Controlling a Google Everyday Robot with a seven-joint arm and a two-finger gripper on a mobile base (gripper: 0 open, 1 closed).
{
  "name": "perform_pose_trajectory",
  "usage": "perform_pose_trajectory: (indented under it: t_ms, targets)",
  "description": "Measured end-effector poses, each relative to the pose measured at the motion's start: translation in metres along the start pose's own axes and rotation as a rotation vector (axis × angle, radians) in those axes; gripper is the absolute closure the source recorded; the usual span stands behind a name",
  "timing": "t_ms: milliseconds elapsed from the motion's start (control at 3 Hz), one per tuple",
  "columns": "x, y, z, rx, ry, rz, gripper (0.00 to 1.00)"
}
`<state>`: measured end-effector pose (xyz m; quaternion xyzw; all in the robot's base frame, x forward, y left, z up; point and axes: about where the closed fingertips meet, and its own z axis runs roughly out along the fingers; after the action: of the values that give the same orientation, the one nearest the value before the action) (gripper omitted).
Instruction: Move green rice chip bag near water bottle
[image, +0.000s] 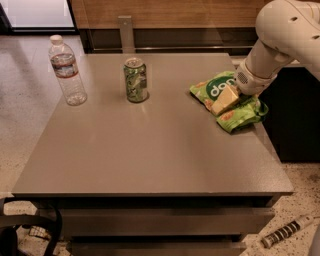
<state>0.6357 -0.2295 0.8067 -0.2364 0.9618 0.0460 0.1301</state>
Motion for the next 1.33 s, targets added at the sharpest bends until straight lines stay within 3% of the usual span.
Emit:
perform_pose_trajectory:
  t_ms: [667, 1333]
  targets:
    - [-0.0037, 0.0006, -0.0122, -0.001, 0.002, 0.000, 1.00]
    - [-0.0038, 0.0006, -0.0123, -0.001, 0.002, -0.001, 1.00]
